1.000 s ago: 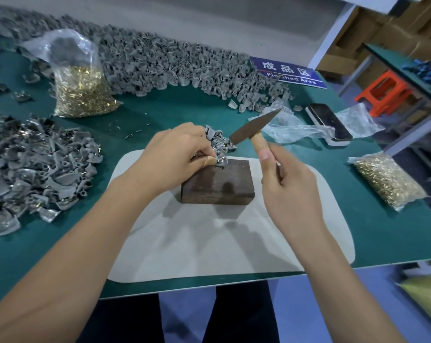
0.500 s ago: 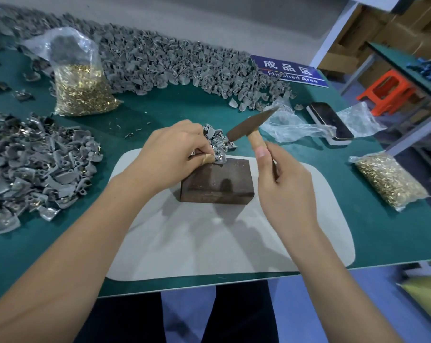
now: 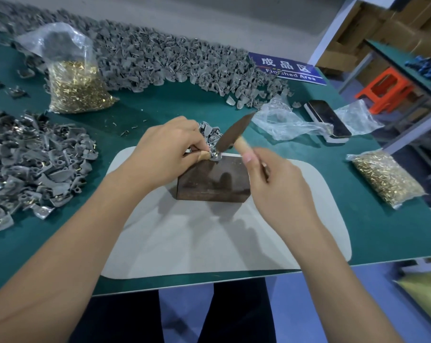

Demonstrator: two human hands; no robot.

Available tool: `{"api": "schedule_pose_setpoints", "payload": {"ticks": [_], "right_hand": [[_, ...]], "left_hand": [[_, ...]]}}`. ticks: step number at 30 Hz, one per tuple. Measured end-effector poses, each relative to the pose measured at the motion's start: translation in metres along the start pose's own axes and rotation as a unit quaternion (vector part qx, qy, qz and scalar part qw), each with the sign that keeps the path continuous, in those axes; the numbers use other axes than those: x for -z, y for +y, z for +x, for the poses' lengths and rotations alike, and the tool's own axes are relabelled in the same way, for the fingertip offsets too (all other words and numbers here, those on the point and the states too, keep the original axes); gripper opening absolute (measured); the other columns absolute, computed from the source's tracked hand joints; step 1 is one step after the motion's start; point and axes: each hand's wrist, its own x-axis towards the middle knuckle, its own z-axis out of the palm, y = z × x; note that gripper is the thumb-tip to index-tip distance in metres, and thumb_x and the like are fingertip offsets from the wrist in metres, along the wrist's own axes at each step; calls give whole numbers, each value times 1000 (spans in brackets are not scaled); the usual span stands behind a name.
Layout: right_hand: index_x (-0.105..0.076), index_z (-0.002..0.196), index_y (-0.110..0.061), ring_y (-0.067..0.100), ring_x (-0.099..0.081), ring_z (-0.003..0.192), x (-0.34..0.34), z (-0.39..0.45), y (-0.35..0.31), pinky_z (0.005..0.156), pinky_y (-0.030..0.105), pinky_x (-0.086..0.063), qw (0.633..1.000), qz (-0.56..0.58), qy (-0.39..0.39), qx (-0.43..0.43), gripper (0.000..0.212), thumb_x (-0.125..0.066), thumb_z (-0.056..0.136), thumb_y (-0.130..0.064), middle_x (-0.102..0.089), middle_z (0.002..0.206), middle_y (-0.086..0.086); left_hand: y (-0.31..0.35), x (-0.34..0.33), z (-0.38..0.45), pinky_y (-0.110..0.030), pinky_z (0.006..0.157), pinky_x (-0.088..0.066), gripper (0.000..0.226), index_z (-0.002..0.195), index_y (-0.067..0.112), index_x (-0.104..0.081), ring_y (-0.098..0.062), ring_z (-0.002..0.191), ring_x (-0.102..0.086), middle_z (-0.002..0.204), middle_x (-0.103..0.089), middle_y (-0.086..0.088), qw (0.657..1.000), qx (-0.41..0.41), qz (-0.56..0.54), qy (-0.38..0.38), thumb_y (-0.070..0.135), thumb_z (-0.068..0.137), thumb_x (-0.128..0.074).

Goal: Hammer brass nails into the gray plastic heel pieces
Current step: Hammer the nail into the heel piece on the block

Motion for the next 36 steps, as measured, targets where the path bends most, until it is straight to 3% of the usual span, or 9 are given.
{"api": "schedule_pose_setpoints", "payload": {"ticks": [5, 8, 12, 18, 21, 24, 28, 31, 36], "right_hand": [[-59, 99, -34, 20, -51, 65, 1, 2, -4, 58, 37, -42, 1000, 8, 28, -10, 34, -35, 106, -57, -50, 62, -6], [-57, 93, -31, 21, -55, 68, 0, 3, -5, 58, 36, -43, 999, -36, -22, -3, 37, -35, 105, -58, -55, 65, -7], [-53, 90, -31, 14, -52, 64, 1, 4, -4, 53, 34, -37, 1000, 1, 21, -13, 37, -33, 106, -58, -53, 63, -6], [-57, 98, -31, 19, -51, 67, 1, 1, -10, 56, 34, -40, 1000, 1, 18, -13, 34, -34, 106, -56, -53, 65, -7], [-57, 93, -27, 26, -55, 72, 2, -1, -16, 61, 38, -45, 998, -42, -35, -18, 39, -34, 105, -56, -57, 69, -4], [-52, 90, -31, 21, -52, 67, 5, 3, -11, 56, 37, -37, 998, -29, 29, -50, 35, -31, 106, -53, -54, 67, -6], [-55, 125, -29, 35, -56, 84, 0, 12, 6, 68, 41, -39, 992, -90, 12, -83, 27, -35, 107, -30, -66, 94, 4], [-63, 124, -29, 37, -61, 104, -5, 16, 23, 76, 39, -42, 988, -72, -48, -128, 30, -46, 102, -17, -70, 109, 7], [-61, 138, -34, 39, -54, 112, -23, 7, 28, 85, 41, -42, 989, -74, -34, -126, 47, -48, 100, -10, -62, 116, 13]], "left_hand": [[0, 0, 0, -31, 65, -30, 3, 92, 30, -76, -12, 96, -51, 88, -58, 12, 1000, -3, -3, 4, 32, 91, -75], [-1, -1, 0, -31, 66, -31, 3, 91, 29, -75, -12, 95, -51, 88, -58, 14, 1000, 0, -6, 5, 32, 90, -75], [-3, -1, 0, -30, 67, -33, 2, 91, 30, -75, -10, 94, -50, 87, -56, 15, 1000, -1, -11, 3, 31, 90, -75], [-5, 0, -1, -34, 72, -41, 4, 87, 32, -71, -8, 95, -49, 90, -61, 13, 999, 8, -41, -23, 35, 89, -73], [-6, 0, -2, -35, 74, -43, 4, 86, 32, -71, -9, 95, -50, 90, -62, 13, 999, 16, -40, -20, 34, 89, -73], [-6, -1, -2, -35, 75, -43, 4, 87, 32, -72, -8, 95, -50, 89, -61, 14, 998, 19, -47, -22, 35, 89, -73], [-3, -1, -2, -36, 75, -46, 7, 86, 32, -70, -8, 92, -50, 88, -61, 13, 998, 21, -56, -22, 37, 89, -72], [0, -3, -2, -40, 79, -49, 7, 85, 30, -68, -11, 92, -53, 88, -61, 11, 997, 14, -69, -26, 34, 89, -72], [2, -7, -2, -42, 83, -50, 7, 86, 28, -66, -13, 90, -57, 89, -62, 9, 995, 0, -93, -42, 30, 89, -72]]}}
